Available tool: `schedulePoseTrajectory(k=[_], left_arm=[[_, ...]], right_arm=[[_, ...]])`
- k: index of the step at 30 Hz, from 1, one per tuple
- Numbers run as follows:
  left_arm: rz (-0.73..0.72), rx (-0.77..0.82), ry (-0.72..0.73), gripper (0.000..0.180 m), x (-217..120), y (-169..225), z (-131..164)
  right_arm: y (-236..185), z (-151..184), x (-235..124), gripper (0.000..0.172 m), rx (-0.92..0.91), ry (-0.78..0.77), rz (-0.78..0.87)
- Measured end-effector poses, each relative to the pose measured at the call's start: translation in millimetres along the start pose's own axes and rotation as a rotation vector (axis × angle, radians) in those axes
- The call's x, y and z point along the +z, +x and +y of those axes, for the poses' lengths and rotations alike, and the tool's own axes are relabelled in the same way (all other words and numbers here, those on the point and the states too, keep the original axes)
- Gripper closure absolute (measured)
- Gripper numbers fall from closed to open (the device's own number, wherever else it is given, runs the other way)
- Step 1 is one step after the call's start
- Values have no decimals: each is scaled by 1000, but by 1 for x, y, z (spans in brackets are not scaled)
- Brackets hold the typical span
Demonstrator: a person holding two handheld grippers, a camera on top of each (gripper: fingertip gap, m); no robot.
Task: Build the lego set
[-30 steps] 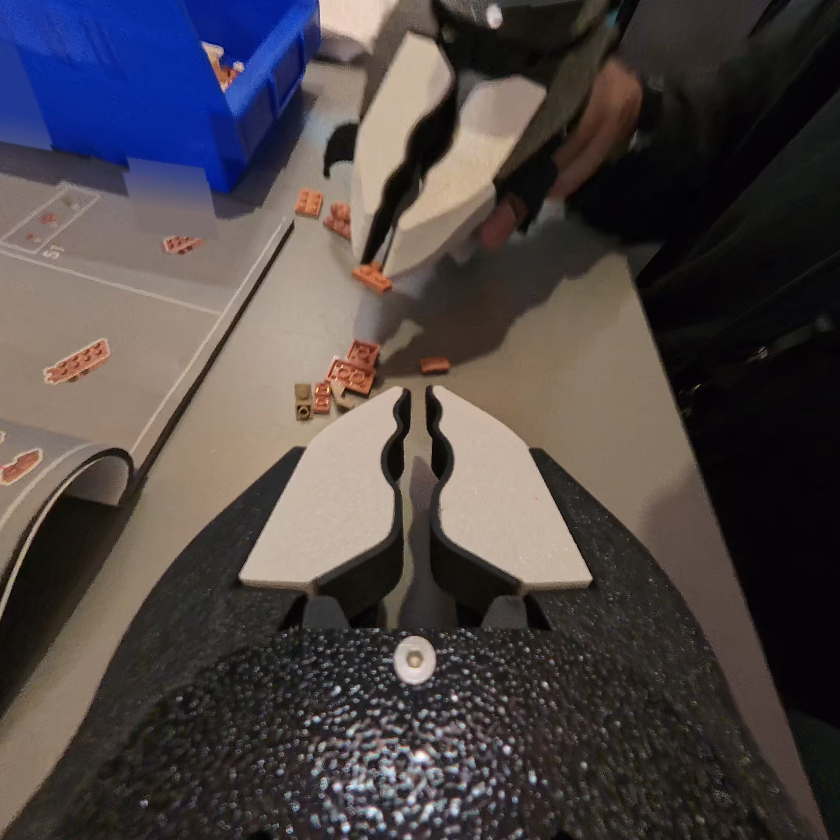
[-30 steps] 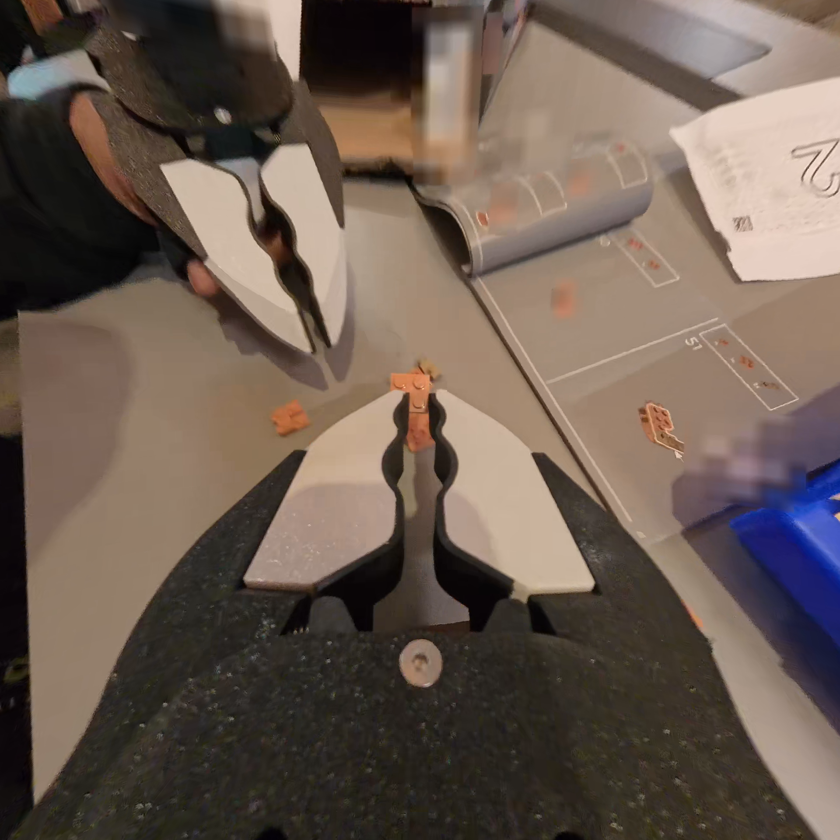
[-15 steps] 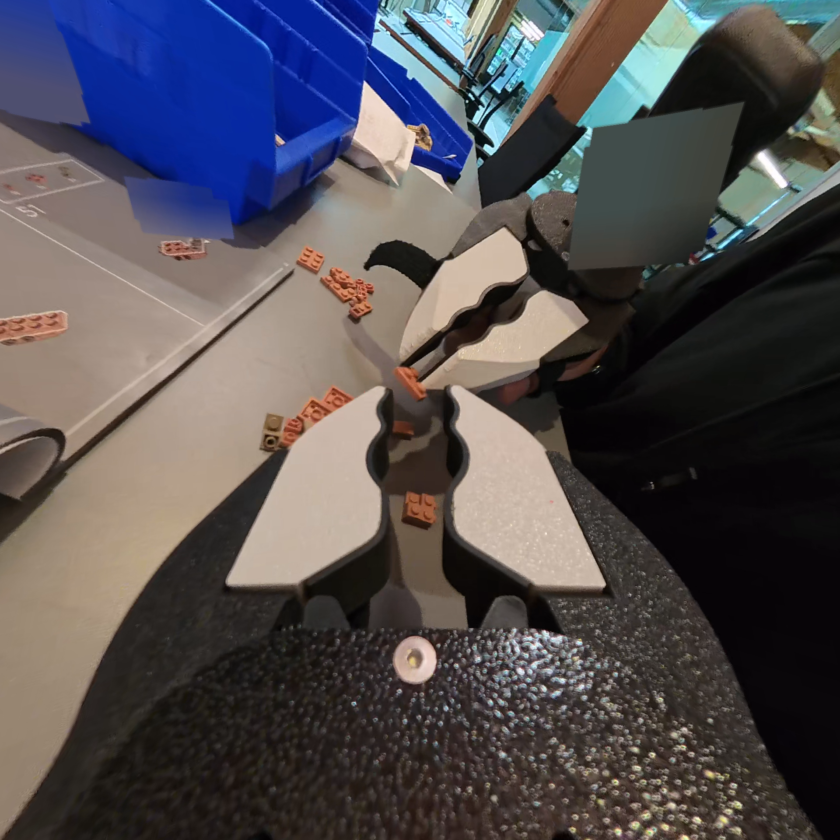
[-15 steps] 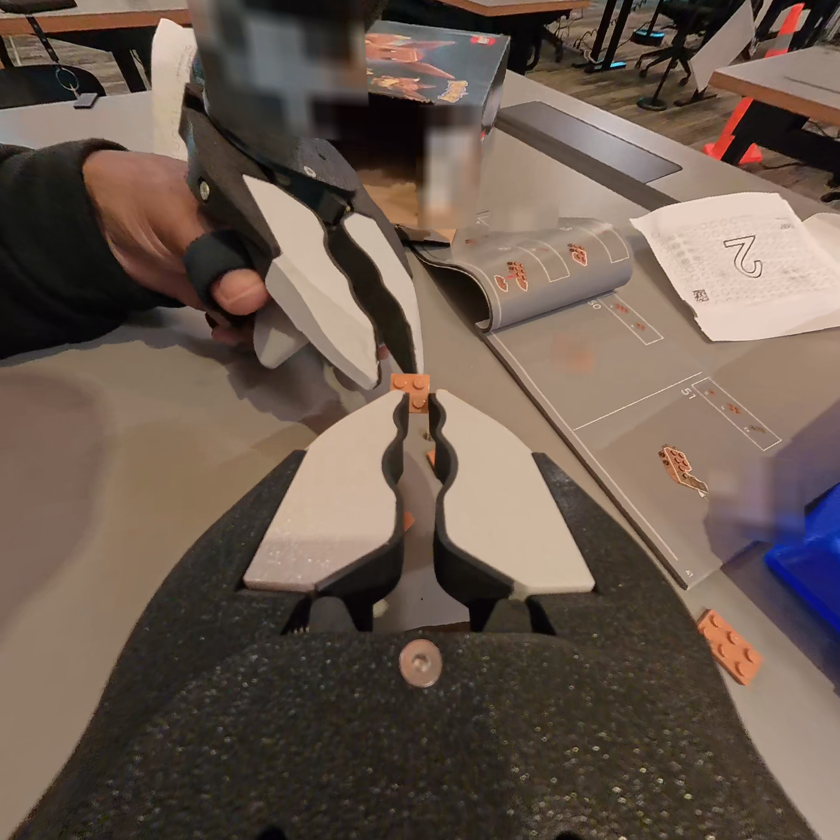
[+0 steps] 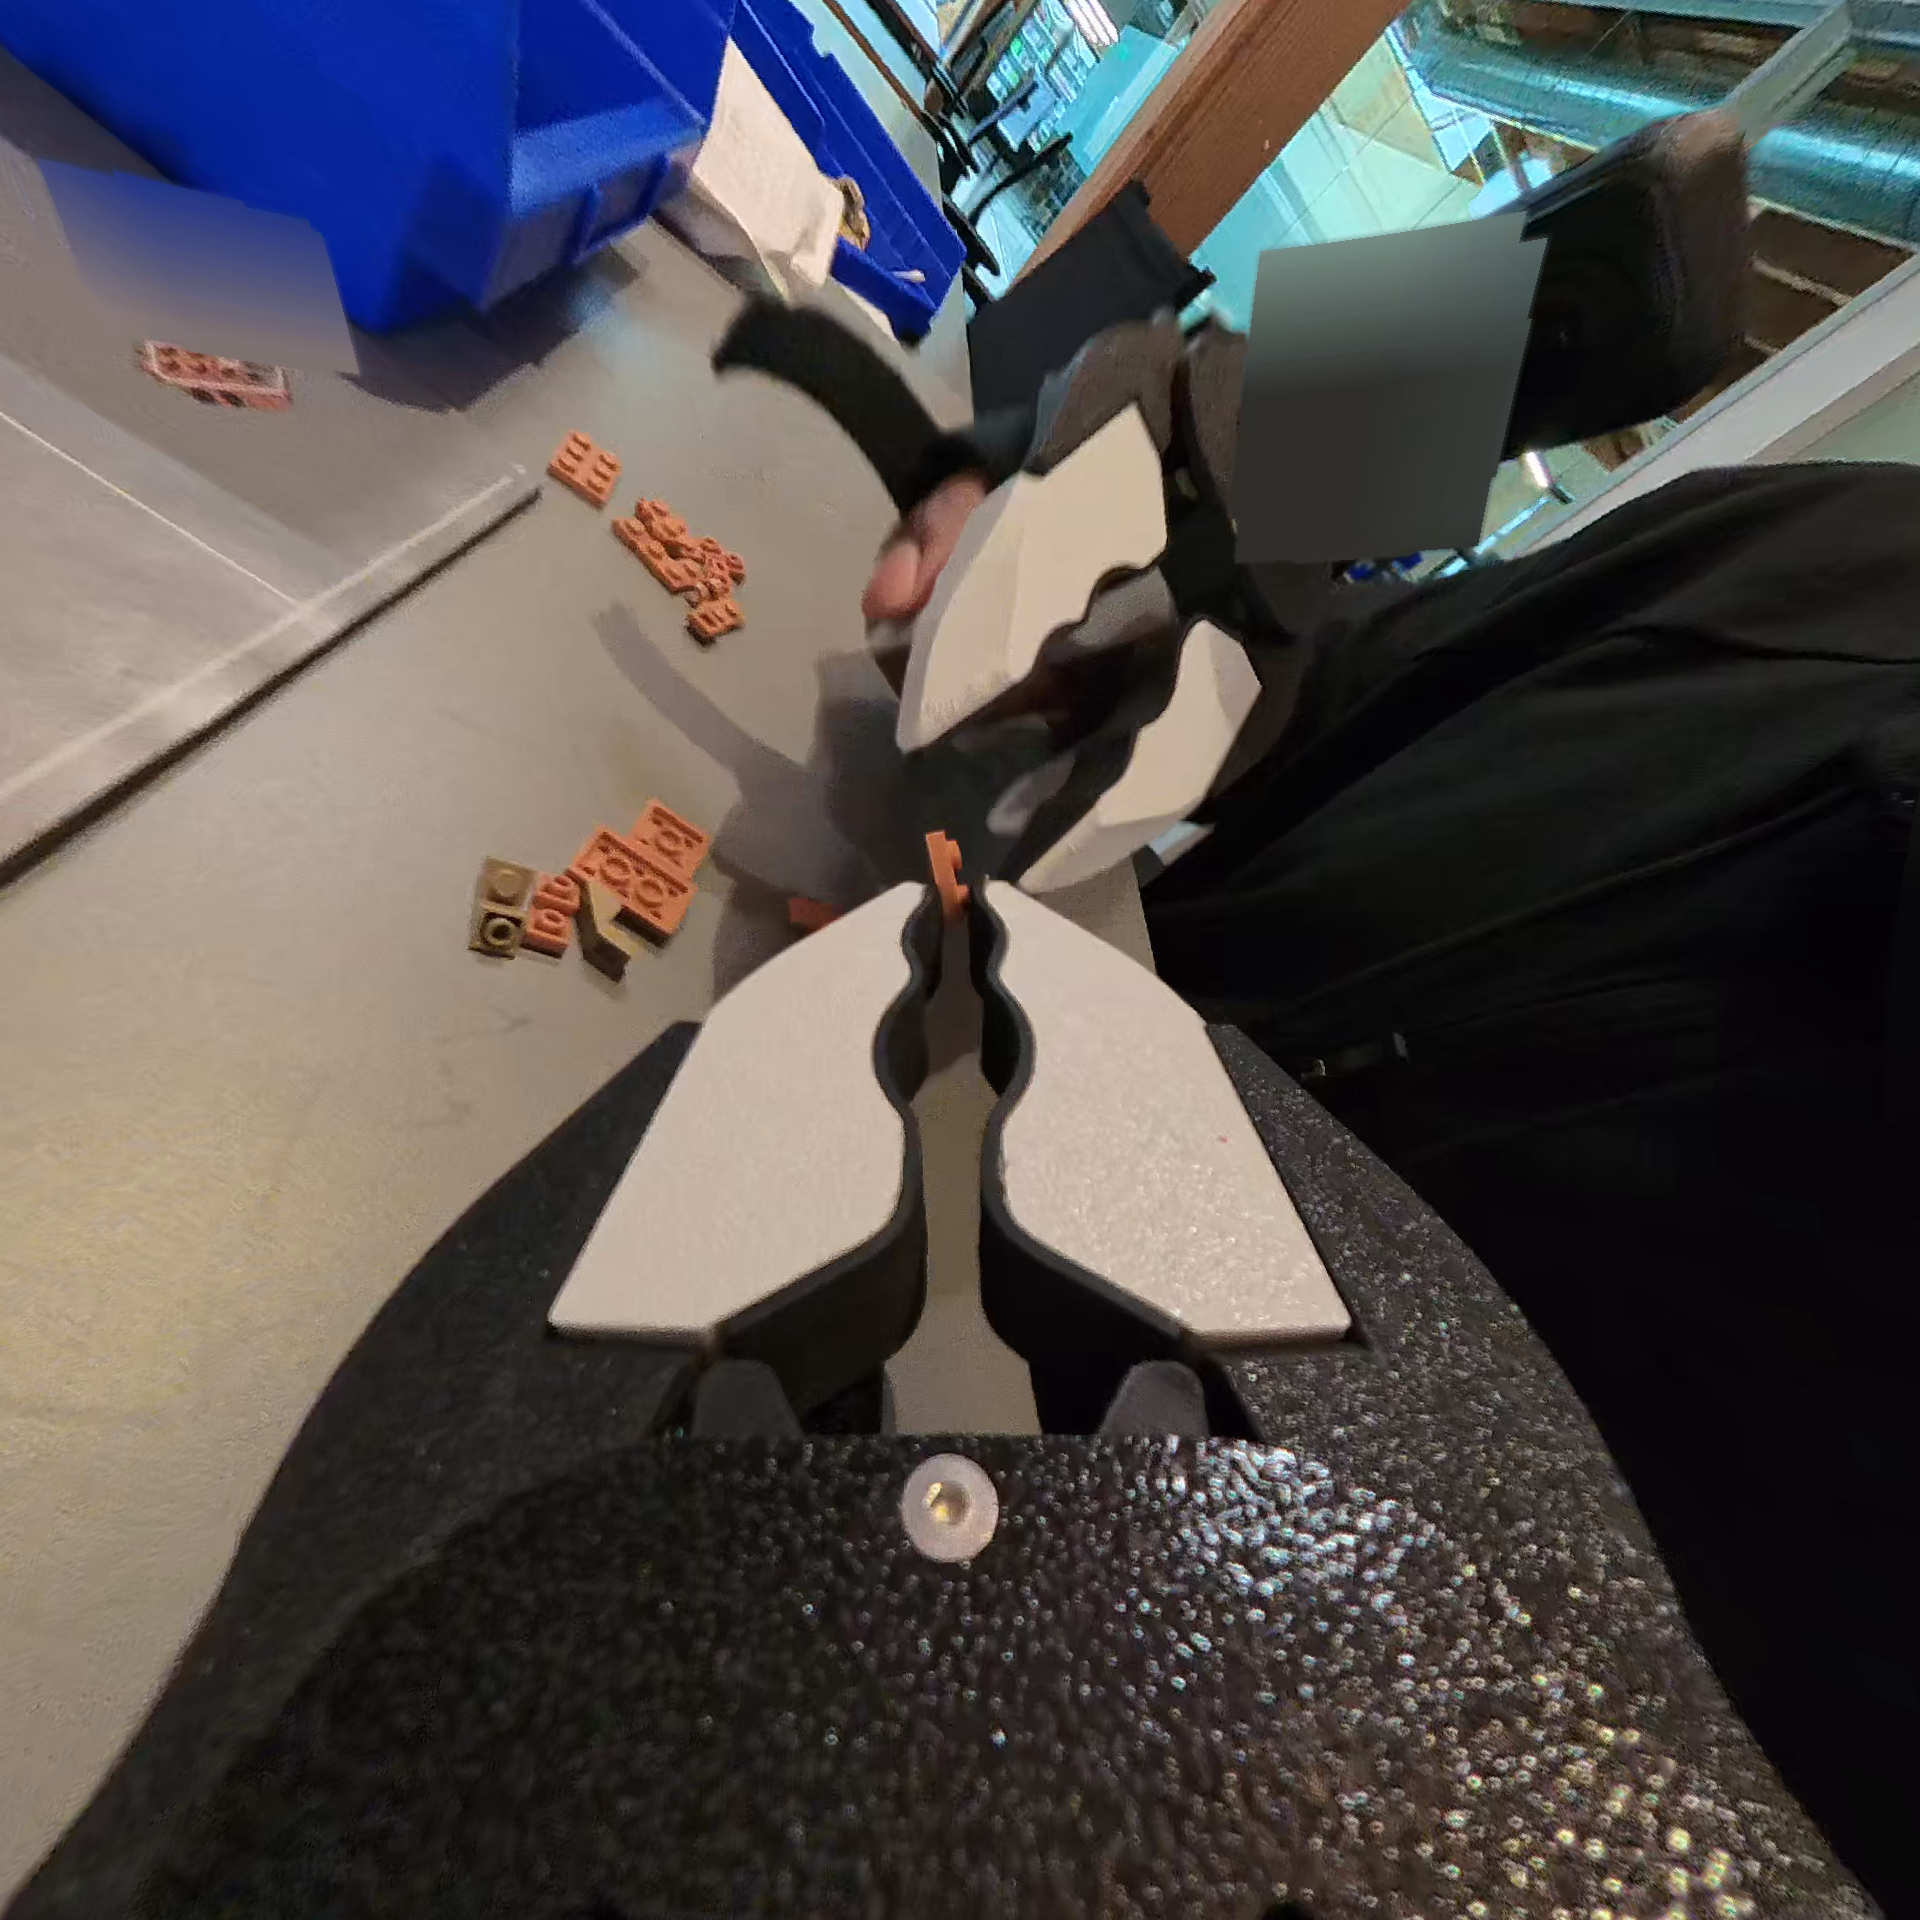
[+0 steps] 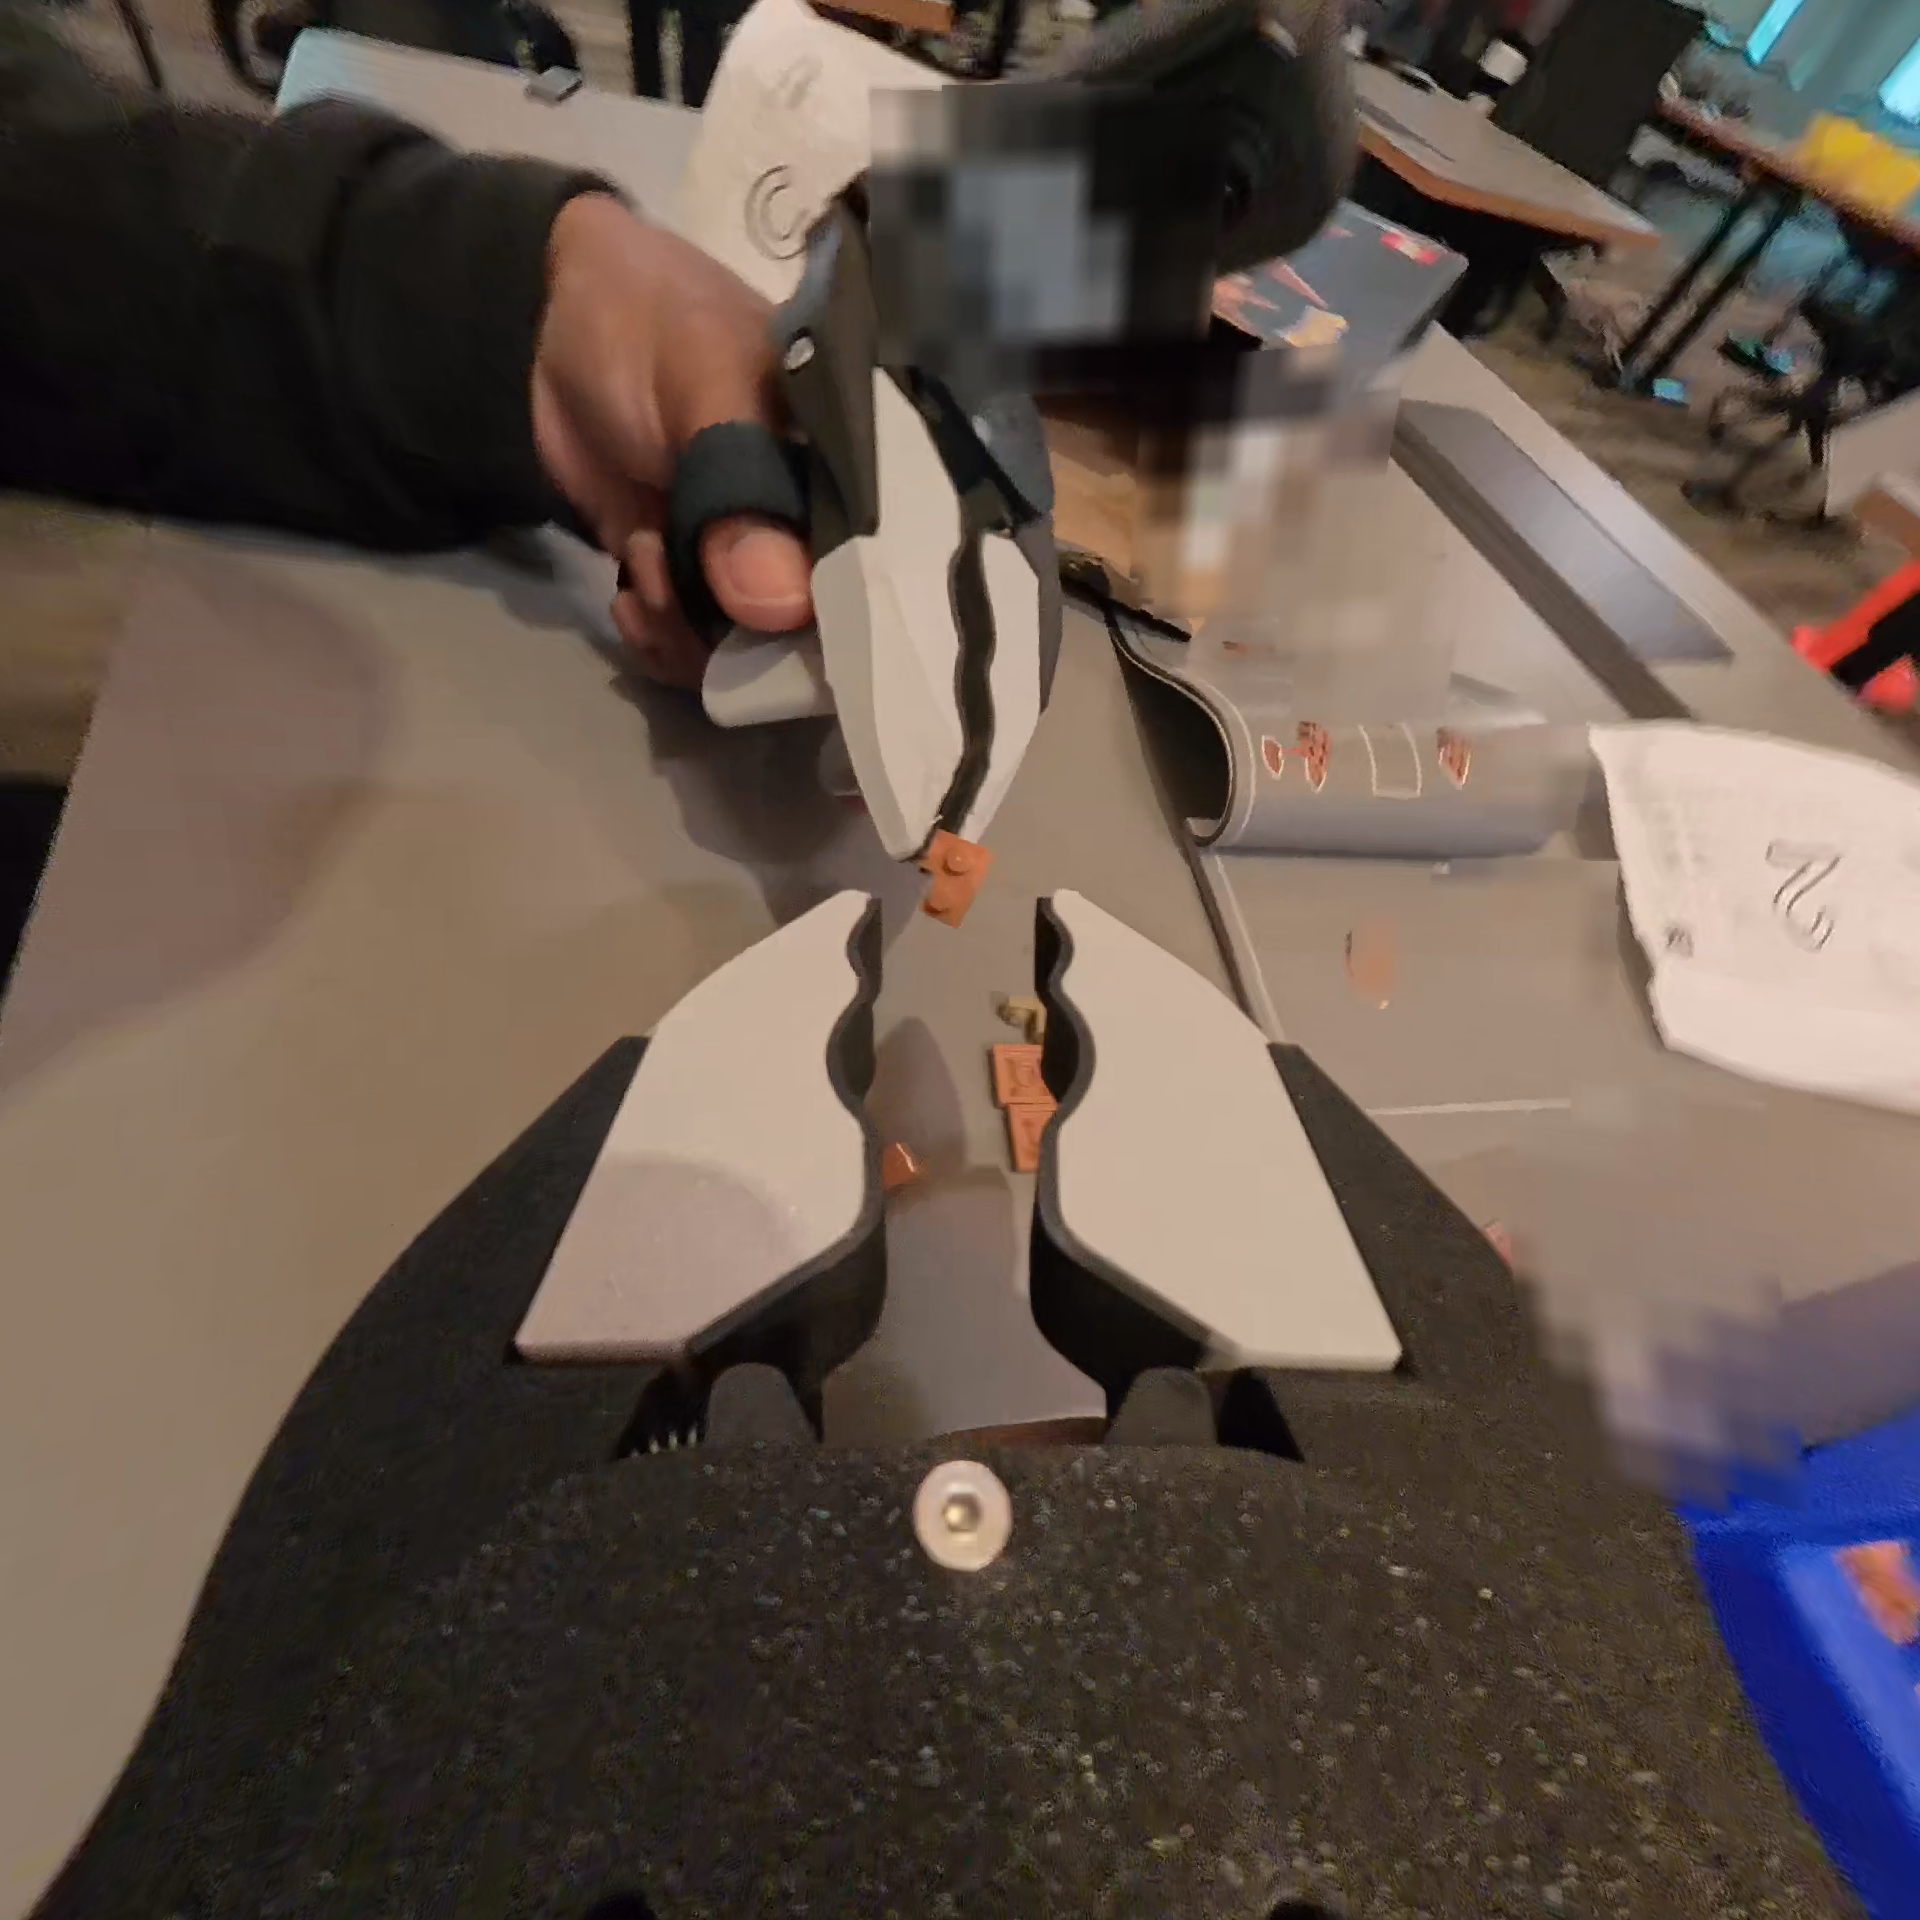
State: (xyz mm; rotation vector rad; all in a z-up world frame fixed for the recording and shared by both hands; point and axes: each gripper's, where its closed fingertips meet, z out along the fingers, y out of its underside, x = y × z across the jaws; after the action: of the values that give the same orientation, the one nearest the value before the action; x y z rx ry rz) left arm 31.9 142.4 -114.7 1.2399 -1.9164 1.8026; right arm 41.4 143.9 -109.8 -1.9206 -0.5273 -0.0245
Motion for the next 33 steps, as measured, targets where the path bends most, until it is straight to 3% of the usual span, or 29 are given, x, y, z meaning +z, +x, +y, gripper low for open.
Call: schedulePoseTrajectory(k=[6,14,22,27,33], left_arm=[[75,-50,-118,176,3,9,19],[112,-35,-236,176,9,17,37],[117,-31,-278,176,11,18,43],[84,-5,-238,175,9,14,37],[-226,280,-369,155,-5,-22,49]], right_arm=[[-20,14,2,140,-382,-61,-211],[-44,18,7,145,-464,-32,-302],[-50,15,9,155,-485,-21,-302],[-44,16,10,155,-396,-43,-265],[-38,36,10,155,-136,-182,-259]])
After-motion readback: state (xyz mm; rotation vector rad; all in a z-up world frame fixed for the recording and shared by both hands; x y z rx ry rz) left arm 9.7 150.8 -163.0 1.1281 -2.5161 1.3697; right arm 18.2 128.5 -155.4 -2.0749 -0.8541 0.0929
